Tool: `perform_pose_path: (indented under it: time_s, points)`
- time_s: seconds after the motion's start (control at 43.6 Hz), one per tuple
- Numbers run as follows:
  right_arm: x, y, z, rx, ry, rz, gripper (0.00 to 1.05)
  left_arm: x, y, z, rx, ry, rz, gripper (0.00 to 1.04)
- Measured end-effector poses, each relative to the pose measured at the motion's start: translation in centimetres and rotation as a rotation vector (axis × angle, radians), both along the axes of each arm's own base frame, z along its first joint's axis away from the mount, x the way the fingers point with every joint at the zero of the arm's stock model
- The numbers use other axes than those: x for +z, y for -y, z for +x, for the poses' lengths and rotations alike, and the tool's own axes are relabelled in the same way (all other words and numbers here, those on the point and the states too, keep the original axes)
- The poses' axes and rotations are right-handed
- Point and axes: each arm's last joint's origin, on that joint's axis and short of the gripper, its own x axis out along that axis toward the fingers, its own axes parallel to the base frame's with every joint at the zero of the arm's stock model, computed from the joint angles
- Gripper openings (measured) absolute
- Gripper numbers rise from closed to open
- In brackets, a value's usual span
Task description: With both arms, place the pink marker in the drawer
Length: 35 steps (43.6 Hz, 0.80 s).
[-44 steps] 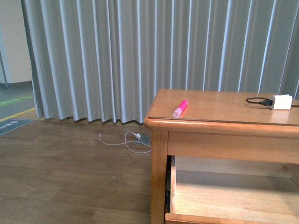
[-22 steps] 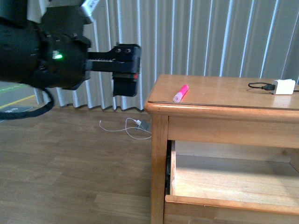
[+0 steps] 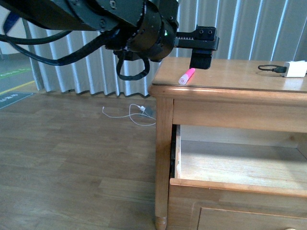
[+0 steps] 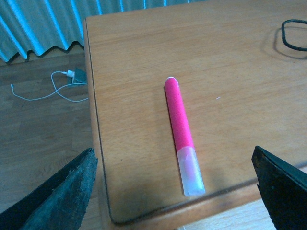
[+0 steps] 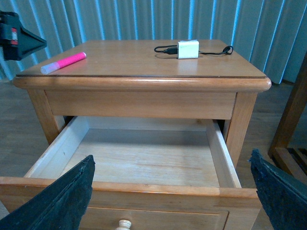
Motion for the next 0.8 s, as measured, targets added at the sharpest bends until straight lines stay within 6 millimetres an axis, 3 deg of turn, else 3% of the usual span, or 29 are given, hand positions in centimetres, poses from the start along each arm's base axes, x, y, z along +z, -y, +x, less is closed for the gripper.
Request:
perform_pose_path:
  time_s: [0.206, 0.413, 0.642, 0.803]
  points:
    - [0.0, 0.0, 0.0, 0.0, 0.0, 0.0, 0.96, -1.4, 2.1, 2.5, 0.004, -0.025, 0.018, 0.99]
    - [0.0, 0.0, 0.0, 0.0, 0.0, 0.0, 0.96, -3.3, 3.4, 3.5, 0.009, -0.085, 0.053, 0.99]
    - [0.0, 0.0, 0.0, 0.0, 0.0, 0.0, 0.96, -3.3, 3.7, 3.8, 0.01, -0.111, 0.05, 0.98]
    - [0.0, 0.0, 0.0, 0.0, 0.0, 0.0, 0.96, -3.2, 3.7, 3.8, 0.009, -0.128, 0.063, 0.67]
